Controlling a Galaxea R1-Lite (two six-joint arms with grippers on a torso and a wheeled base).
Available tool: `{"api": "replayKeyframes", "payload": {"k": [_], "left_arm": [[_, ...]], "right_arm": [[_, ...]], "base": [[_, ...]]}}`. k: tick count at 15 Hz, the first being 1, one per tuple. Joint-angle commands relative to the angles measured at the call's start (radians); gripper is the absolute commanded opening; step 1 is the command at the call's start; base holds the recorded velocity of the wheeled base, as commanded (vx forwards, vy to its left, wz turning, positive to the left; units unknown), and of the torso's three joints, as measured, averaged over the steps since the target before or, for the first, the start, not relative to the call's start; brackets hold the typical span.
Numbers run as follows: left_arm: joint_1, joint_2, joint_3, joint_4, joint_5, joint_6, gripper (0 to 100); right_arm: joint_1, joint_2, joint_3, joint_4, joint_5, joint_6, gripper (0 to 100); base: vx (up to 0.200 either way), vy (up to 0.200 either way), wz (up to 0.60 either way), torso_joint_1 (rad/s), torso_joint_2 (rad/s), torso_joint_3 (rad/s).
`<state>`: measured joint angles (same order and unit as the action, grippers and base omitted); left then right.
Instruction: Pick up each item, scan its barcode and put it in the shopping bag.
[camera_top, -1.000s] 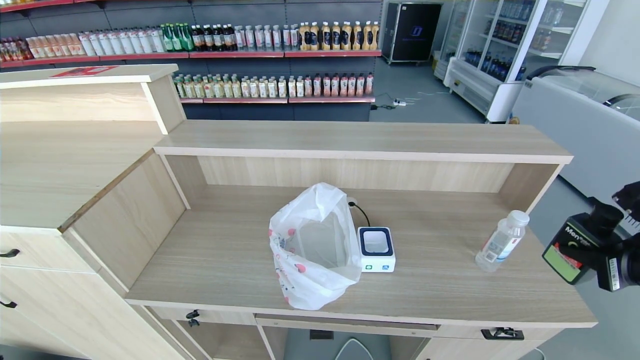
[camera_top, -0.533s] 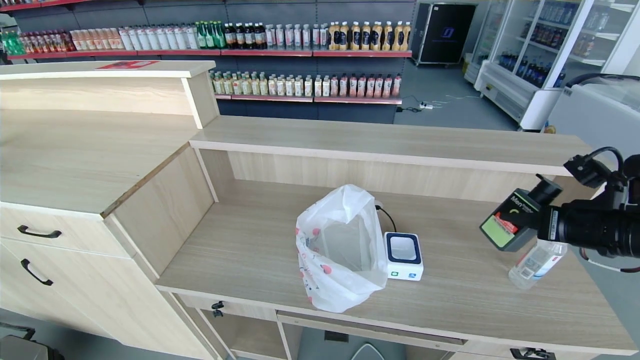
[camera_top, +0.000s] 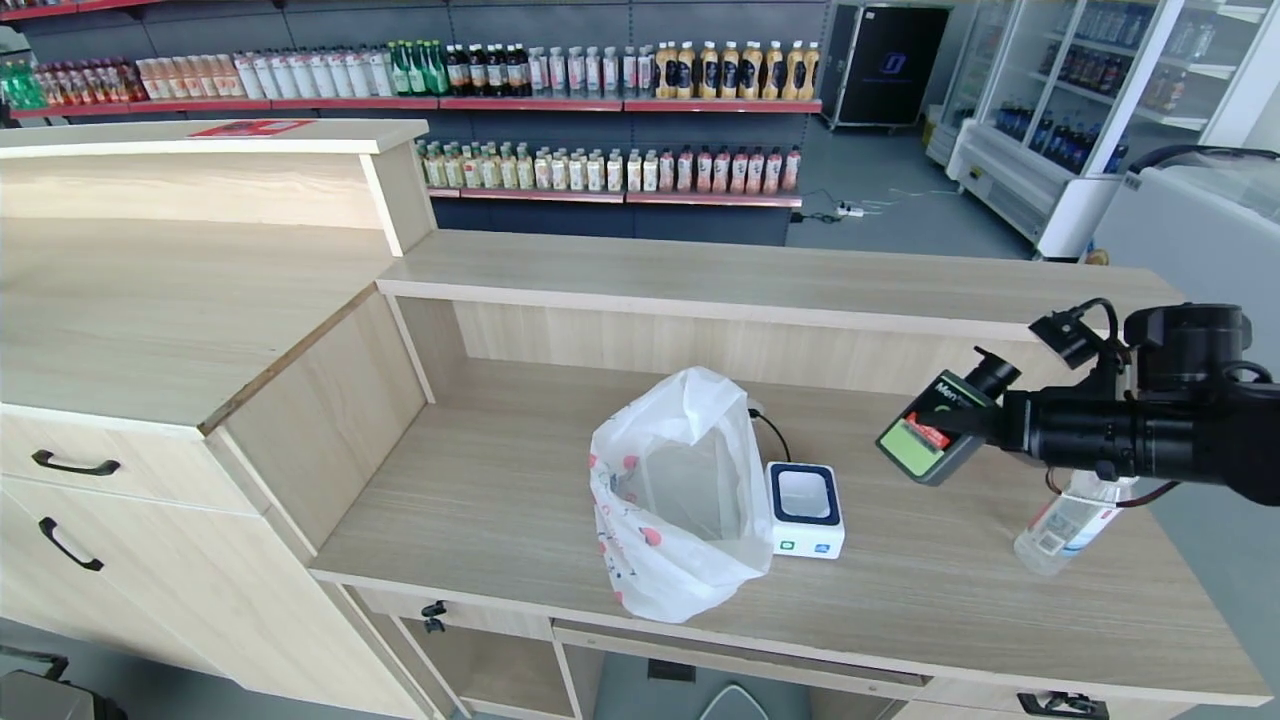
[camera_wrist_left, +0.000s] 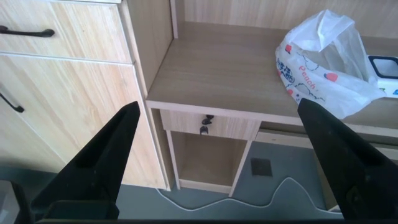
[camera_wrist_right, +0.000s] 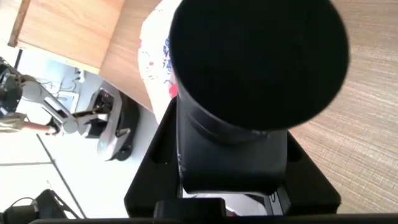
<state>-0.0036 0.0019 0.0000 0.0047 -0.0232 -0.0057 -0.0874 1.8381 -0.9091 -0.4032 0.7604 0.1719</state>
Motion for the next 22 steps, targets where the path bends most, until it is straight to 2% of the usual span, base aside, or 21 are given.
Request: {"api": "replayKeyframes", "payload": {"k": [1,2,7,11,16,22], "left_arm": [[-0.001,0.0,0.0,0.0,0.0,0.0,100],[0.001,0.0,0.0,0.0,0.0,0.0,100],[0.001,0.0,0.0,0.0,0.0,0.0,100],[-0.001,0.0,0.0,0.0,0.0,0.0,100],[-0.001,0.0,0.0,0.0,0.0,0.0,100],[0.001,0.0,0.0,0.0,0.0,0.0,100]], "right_arm": [[0.017,0.069,-0.037,0.0,0.03,0.009,0],[0.037,0.089,-0.039,0.001,0.054,0.009,0],[0.097,0.142,-0.048,0.001,0.046,0.001,0],[0.092,0.174,-0.074,-0.003,0.04,-0.017,0],[0.081,0.227,-0.086,-0.003,0.037,-0.229,0],[0.083,0.279,-0.128,-0.002,0.043,-0.292,0]], "base": [[0.0,0.0,0.0,0.0,0.0,0.0],[0.0,0.0,0.0,0.0,0.0,0.0],[0.0,0.0,0.0,0.0,0.0,0.0],[0.0,0.0,0.0,0.0,0.0,0.0],[0.0,0.0,0.0,0.0,0.0,0.0],[0.0,0.0,0.0,0.0,0.0,0.0]]}}
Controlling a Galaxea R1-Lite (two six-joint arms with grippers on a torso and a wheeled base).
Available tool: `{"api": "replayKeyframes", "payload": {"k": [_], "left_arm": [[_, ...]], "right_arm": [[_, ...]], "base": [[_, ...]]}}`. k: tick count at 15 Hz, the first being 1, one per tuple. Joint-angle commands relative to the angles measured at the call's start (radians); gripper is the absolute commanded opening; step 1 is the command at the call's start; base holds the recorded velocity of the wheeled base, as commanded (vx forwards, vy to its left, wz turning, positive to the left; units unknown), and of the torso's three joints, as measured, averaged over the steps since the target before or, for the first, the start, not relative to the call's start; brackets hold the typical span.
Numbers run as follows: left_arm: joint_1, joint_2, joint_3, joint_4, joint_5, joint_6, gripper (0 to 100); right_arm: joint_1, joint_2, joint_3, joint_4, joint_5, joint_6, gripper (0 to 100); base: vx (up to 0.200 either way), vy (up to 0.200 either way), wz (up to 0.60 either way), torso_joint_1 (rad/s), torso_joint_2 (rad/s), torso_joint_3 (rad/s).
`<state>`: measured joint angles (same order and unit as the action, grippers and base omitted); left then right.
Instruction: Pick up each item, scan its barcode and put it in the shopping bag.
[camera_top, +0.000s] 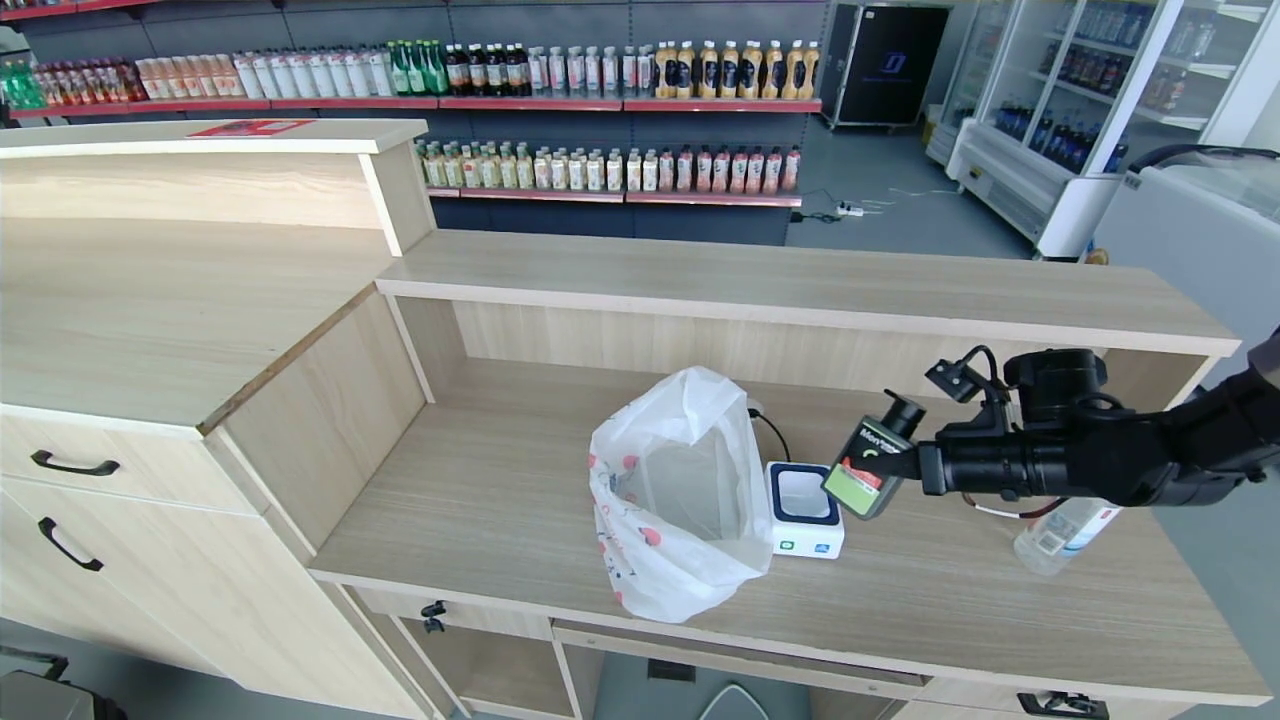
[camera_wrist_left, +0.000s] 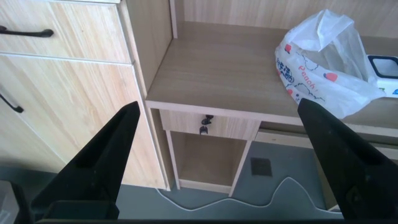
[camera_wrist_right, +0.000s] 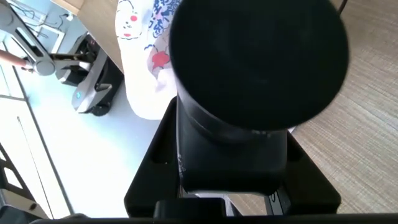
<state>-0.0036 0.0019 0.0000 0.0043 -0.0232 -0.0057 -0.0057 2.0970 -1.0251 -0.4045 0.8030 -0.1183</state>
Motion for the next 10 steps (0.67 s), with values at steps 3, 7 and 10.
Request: {"api": "replayKeyframes", "payload": {"k": [3,7,10], "left_arm": [[0.001,0.0,0.0,0.0,0.0,0.0,100],[-0.001,0.0,0.0,0.0,0.0,0.0,100],[-0.001,0.0,0.0,0.0,0.0,0.0,100]], "right_arm": [[0.001,0.047,-0.027,0.004,-0.001,-0.02,0],[-0.002,0.051,-0.021,0.065,-0.01,-0.103,0],[-0.002,0.074,-0.032,0.064,-0.044,-0.123,0]], "base": [[0.0,0.0,0.0,0.0,0.0,0.0],[0.0,0.0,0.0,0.0,0.0,0.0],[0.0,0.0,0.0,0.0,0.0,0.0]]}}
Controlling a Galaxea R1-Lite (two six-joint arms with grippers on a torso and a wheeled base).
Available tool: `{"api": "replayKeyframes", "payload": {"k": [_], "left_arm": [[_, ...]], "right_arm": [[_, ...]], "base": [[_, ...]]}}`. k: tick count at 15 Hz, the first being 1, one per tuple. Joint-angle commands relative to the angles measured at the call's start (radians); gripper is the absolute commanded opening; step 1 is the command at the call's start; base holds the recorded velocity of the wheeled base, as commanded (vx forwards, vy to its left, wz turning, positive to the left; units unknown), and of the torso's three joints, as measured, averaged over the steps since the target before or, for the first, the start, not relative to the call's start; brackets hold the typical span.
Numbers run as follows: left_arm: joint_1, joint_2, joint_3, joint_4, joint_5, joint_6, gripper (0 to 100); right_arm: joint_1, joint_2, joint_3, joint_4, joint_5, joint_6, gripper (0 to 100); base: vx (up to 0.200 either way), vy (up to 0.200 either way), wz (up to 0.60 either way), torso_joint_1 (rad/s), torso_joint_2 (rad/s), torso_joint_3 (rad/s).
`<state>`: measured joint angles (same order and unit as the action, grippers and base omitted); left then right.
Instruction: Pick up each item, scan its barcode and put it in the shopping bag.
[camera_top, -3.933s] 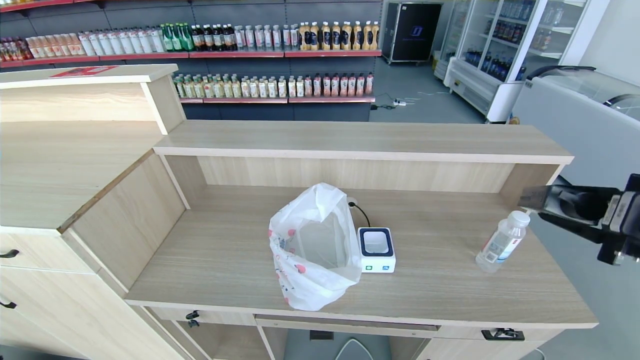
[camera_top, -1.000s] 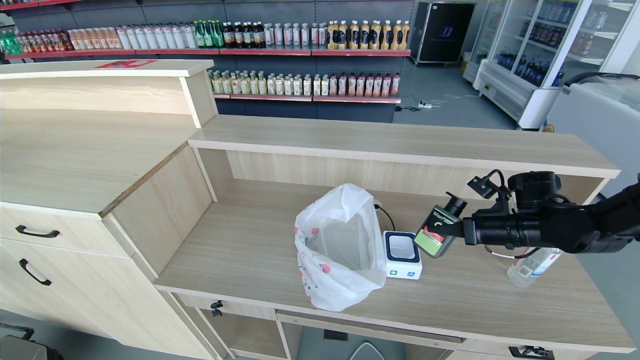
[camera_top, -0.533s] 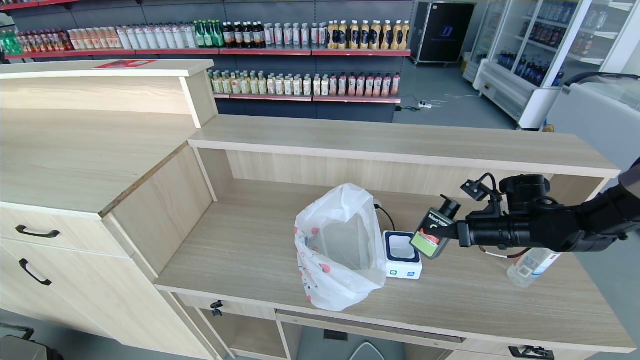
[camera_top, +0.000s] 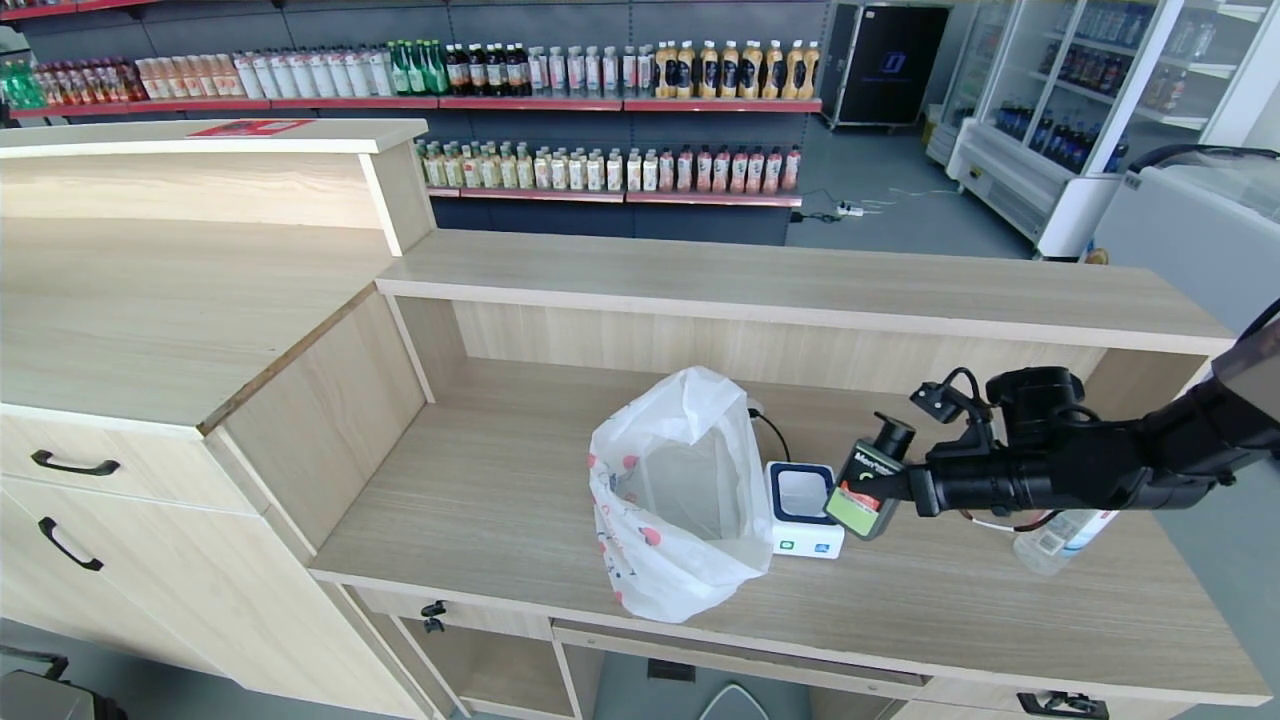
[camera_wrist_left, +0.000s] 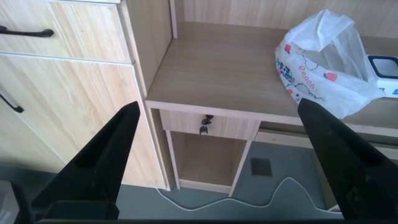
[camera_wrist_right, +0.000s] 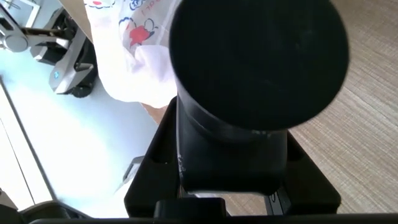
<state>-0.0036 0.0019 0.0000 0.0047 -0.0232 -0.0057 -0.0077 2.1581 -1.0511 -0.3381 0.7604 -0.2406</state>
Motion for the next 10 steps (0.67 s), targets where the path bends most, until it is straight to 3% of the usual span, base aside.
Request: {"api": "replayKeyframes", "payload": {"k": [1,10], "left_arm": [[-0.001,0.0,0.0,0.0,0.0,0.0,100],[-0.001,0.0,0.0,0.0,0.0,0.0,100]], "right_arm": [[0.0,0.016,-0.014,-0.004,0.0,0.0,0],[0.011,0.051,-0.049,-0.004,-0.006,-0.003,0]], "base": [[0.0,0.0,0.0,0.0,0.0,0.0],[0.0,0.0,0.0,0.0,0.0,0.0]]}}
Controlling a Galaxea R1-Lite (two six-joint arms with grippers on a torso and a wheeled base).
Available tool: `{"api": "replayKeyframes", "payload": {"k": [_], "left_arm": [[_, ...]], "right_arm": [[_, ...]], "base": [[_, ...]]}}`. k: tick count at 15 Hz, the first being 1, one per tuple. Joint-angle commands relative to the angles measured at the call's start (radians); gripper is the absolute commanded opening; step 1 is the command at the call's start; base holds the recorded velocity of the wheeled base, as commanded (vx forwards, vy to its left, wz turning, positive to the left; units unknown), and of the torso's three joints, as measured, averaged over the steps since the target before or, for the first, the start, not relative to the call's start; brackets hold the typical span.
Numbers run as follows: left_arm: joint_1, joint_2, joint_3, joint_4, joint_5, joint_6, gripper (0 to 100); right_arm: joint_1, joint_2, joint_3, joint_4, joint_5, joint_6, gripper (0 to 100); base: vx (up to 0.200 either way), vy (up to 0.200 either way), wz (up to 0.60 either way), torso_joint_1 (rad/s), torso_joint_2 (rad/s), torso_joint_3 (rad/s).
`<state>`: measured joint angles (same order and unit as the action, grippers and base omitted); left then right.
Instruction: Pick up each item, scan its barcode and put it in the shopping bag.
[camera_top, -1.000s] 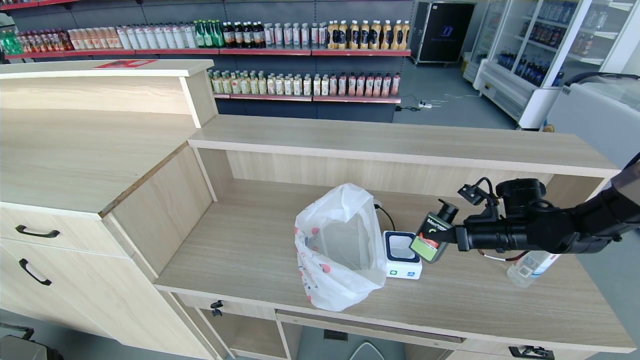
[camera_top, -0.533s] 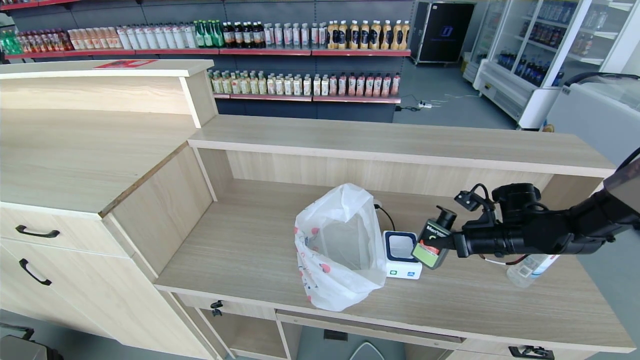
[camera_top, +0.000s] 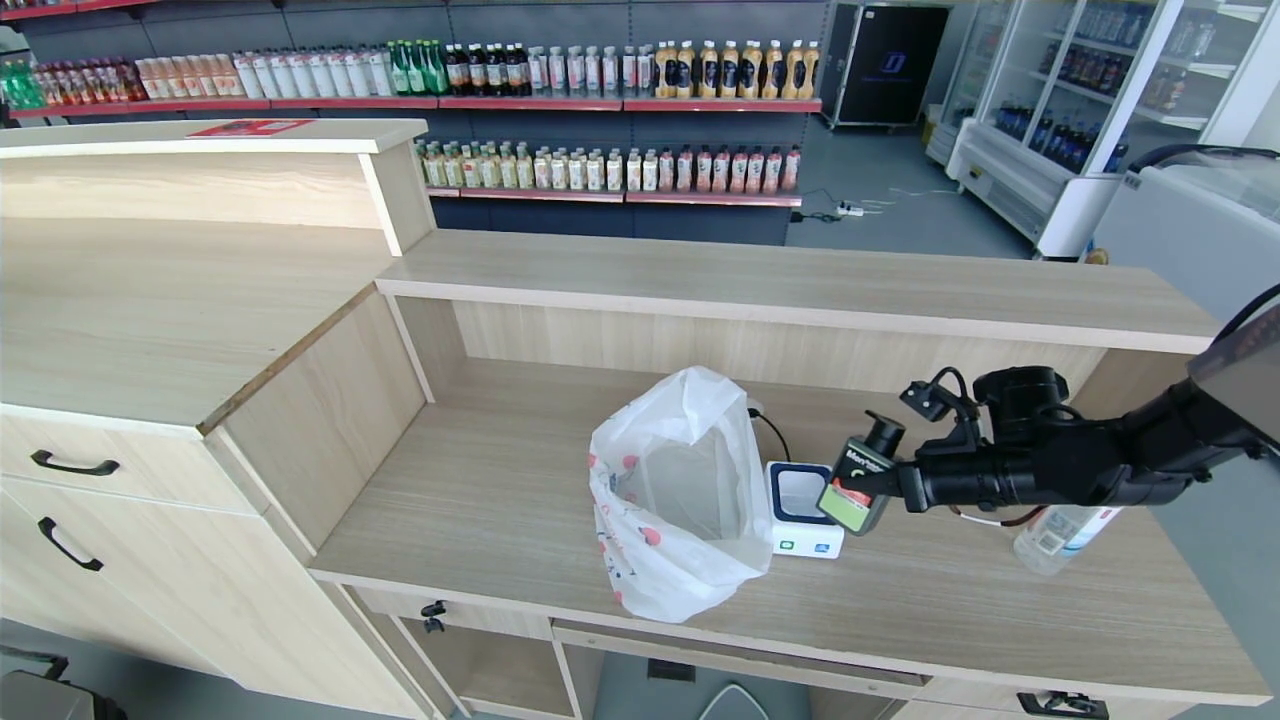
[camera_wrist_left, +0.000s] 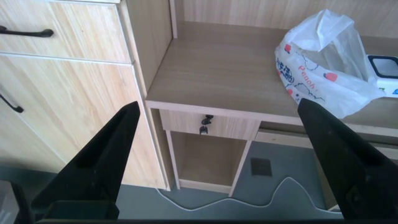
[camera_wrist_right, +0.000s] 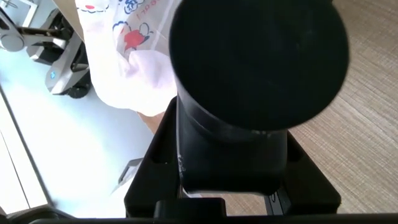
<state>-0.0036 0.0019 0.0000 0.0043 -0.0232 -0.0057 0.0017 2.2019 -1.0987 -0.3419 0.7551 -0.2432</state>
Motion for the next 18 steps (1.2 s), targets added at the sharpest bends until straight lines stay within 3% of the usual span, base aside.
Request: {"api": "replayKeyframes", "payload": {"k": [1,18], "left_arm": [[0.001,0.0,0.0,0.0,0.0,0.0,100],[0.001,0.0,0.0,-0.001,0.0,0.0,100]], "right_arm": [[0.001,0.009,-0.001,0.0,0.0,-0.001,0],[0.058,0.076,-0.096,-0.003,0.021,0.013,0]], "base": [[0.0,0.0,0.0,0.0,0.0,0.0],[0.0,0.0,0.0,0.0,0.0,0.0]]}}
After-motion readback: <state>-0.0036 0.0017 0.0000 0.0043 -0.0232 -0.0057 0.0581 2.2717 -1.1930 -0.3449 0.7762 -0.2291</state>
